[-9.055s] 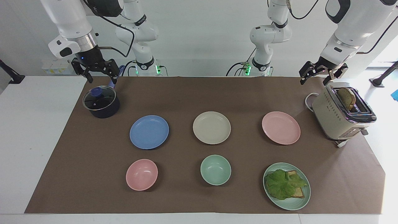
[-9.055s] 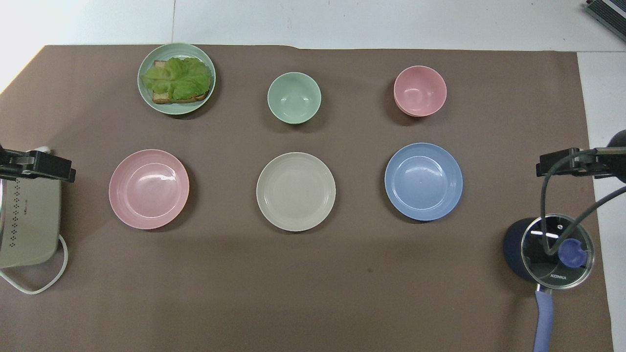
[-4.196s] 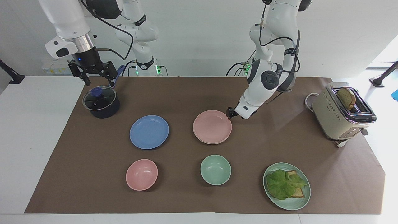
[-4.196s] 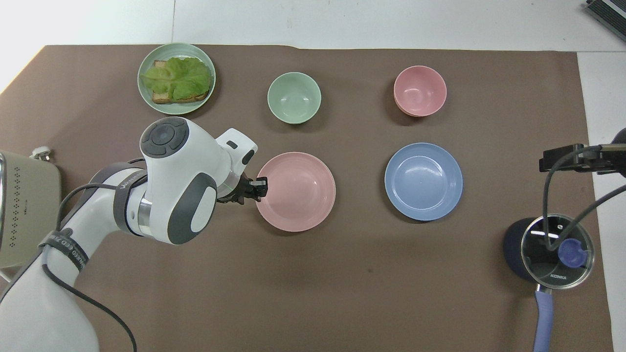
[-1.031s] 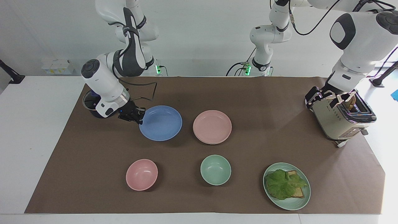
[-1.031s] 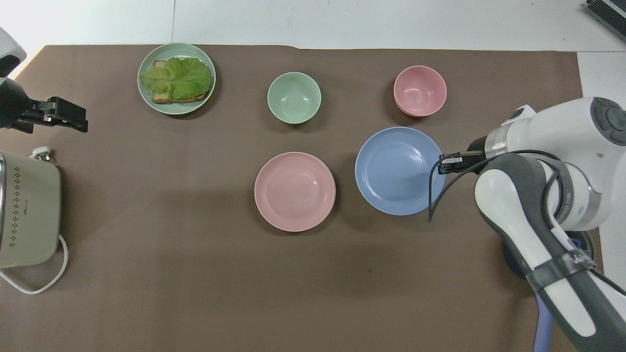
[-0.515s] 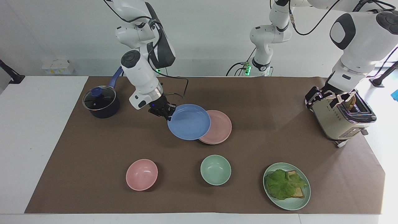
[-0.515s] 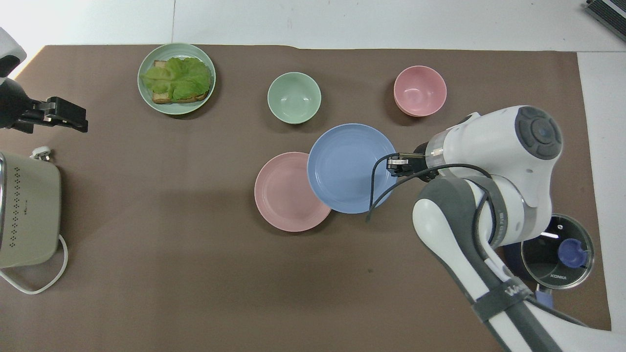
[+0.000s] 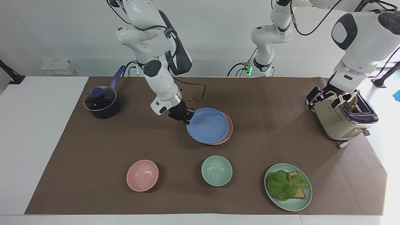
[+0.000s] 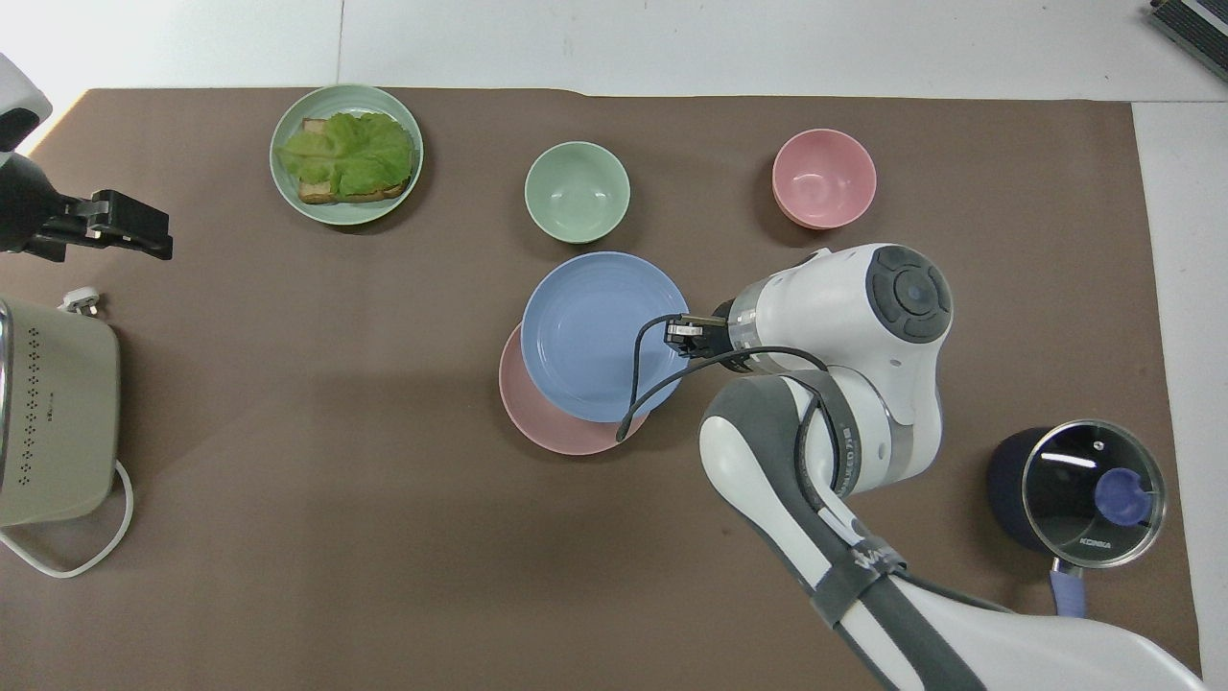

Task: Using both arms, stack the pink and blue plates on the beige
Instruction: 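Slide the blue plate onto the pink plate with the right gripper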

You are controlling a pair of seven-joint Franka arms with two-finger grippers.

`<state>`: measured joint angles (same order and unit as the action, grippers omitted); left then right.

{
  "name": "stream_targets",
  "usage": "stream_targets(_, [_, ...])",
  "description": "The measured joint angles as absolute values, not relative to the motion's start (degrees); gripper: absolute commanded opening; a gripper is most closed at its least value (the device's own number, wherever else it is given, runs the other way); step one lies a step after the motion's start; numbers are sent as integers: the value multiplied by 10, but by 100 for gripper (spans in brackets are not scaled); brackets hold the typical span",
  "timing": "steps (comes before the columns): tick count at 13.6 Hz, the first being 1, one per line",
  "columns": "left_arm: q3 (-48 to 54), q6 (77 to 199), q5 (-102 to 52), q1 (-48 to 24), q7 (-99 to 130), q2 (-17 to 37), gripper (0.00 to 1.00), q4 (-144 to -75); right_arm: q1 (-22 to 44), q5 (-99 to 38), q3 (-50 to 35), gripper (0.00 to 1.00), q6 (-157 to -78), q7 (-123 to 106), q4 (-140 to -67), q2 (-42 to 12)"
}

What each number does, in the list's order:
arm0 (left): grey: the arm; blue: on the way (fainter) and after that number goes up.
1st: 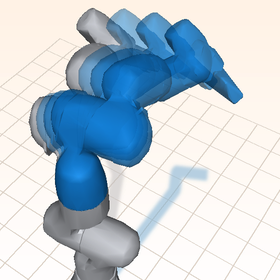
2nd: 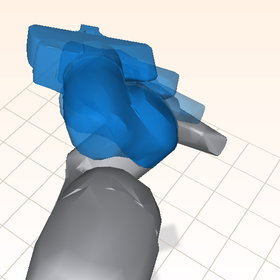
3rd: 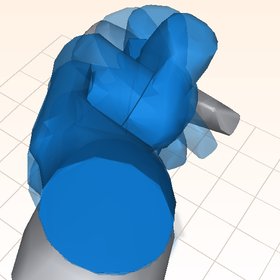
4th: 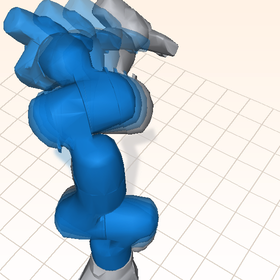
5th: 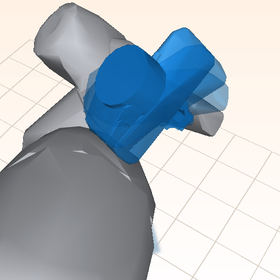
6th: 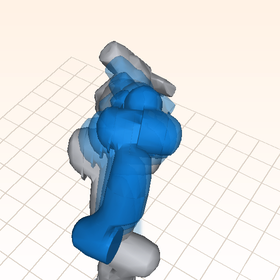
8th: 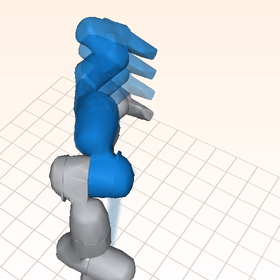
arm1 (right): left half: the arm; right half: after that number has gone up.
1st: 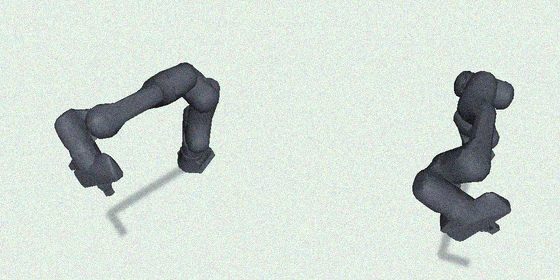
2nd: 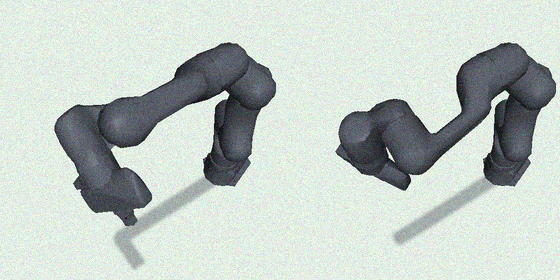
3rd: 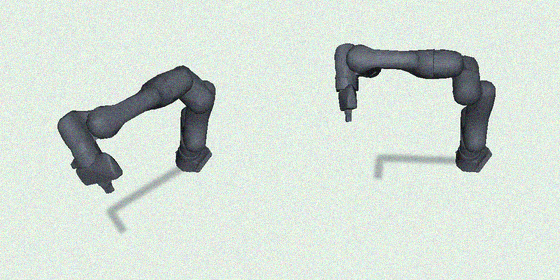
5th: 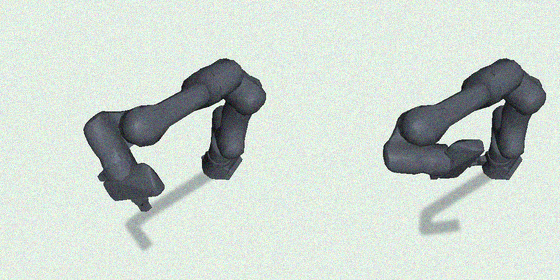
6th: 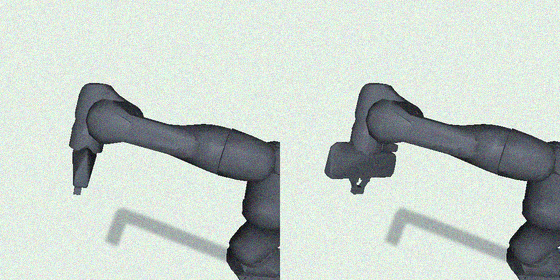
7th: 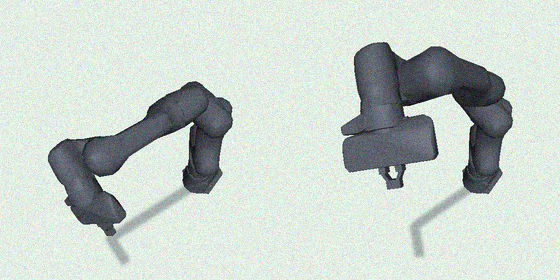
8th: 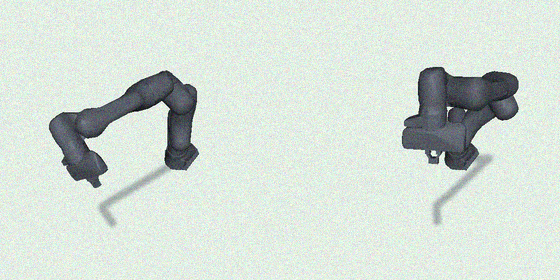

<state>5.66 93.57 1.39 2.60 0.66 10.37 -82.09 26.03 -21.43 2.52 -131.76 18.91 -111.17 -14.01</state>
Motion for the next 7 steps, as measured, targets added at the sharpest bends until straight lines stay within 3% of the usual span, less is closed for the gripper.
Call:
stream_targets(6, [57,936,14,26,7,104,100,-821,283,-219,22,0,-1334,189,-1112,-166])
stream_targets(7, [57,936,14,26,7,104,100,-821,283,-223,21,24,-1334,189,-1112,-166])
